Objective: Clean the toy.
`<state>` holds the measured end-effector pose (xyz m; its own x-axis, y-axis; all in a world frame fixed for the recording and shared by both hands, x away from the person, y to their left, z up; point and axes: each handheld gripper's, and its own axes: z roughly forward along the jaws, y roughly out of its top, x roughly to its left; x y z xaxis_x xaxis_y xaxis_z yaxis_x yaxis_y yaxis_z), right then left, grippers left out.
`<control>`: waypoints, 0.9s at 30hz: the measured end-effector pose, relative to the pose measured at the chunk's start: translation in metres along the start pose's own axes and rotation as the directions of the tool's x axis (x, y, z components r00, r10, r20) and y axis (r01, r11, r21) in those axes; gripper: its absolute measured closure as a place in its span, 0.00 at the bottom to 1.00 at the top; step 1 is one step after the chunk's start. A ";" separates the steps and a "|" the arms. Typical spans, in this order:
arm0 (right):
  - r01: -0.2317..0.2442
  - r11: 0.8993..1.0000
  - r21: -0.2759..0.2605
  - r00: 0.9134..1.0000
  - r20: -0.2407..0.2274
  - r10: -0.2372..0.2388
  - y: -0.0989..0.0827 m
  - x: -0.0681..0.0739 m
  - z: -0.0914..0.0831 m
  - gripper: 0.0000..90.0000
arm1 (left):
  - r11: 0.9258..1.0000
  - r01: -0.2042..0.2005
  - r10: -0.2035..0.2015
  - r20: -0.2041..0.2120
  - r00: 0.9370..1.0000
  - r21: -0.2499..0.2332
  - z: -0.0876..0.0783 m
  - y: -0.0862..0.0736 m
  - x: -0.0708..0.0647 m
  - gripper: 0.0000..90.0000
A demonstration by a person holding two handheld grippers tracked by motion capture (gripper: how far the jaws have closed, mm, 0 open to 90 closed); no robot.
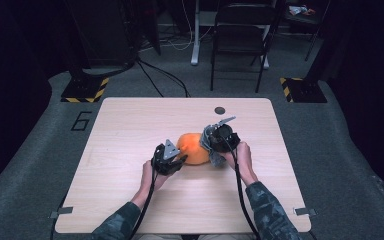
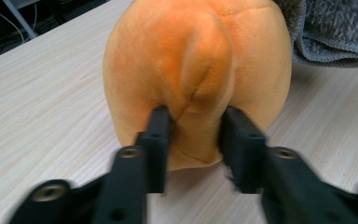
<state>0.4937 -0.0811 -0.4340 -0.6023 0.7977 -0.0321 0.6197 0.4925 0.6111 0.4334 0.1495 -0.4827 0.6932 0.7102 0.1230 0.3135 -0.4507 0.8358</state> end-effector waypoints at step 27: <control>0.140 0.983 -0.119 0.989 -0.018 -0.143 0.020 0.047 -0.035 0.81 | 0.995 0.094 -0.093 0.061 0.994 -0.023 -0.015 0.015 -0.004 0.91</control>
<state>0.4603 -0.0462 -0.3955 -0.6940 0.7122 -0.1050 0.4645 0.5544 0.6905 0.4255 0.1480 -0.4620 0.6995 0.7145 0.0120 0.3623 -0.3691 0.8559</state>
